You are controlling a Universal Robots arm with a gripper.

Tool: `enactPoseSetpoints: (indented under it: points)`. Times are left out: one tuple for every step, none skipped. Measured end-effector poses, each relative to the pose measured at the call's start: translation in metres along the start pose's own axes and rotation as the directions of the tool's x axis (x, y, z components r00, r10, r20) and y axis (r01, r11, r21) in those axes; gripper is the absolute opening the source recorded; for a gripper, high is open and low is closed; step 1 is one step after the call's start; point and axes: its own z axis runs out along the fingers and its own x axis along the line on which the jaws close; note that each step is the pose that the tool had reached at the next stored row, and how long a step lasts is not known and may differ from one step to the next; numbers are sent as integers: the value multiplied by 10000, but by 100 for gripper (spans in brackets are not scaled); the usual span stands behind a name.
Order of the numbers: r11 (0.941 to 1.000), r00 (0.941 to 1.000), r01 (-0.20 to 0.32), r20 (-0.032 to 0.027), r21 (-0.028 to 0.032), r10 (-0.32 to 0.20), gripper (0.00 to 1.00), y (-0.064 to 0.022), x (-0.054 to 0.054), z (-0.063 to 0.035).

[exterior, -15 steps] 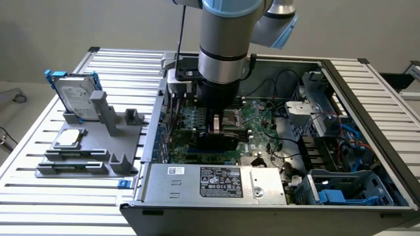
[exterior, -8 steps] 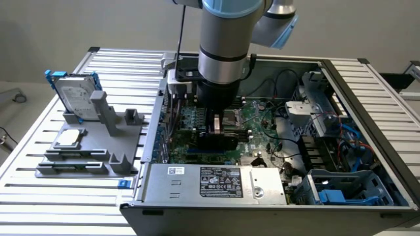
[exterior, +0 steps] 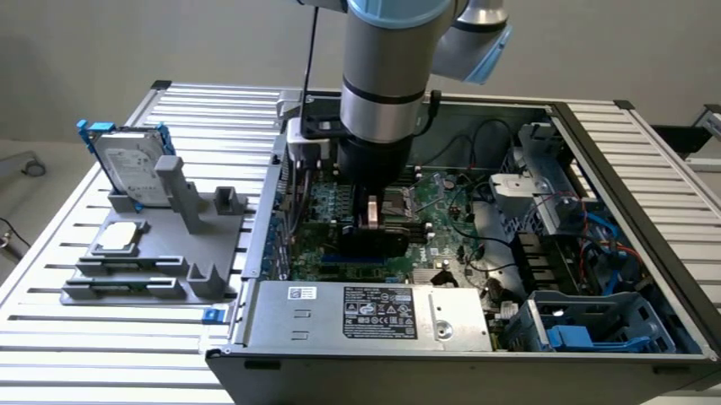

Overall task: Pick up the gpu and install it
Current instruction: 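Insert the gpu into the slot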

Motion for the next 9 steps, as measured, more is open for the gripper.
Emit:
enactPoseSetpoints:
  points:
    - [10000, 10000, 8, 16, 0, -8, 27, 1, 8, 0]
    - [10000, 10000, 15, 40, 0, -15, 27, 2, 15, 0]
    - [10000, 10000, 25, 72, 1, -25, 27, 2, 22, 0]
    - [10000, 9999, 35, 111, 2, -35, 27, 3, 28, 0]
    - [10000, 9999, 46, 155, 2, -46, 27, 4, 34, -1]
    - [10000, 9998, 59, 208, 5, -59, 27, 4, 39, -1]
    - [10000, 9996, 72, 255, 7, -72, 27, 5, 44, 0]
    - [10000, 9995, 86, 295, 9, -86, 27, 5, 48, 1]
    - [10000, 9994, 99, 324, 10, -100, 27, 5, 54, 2]
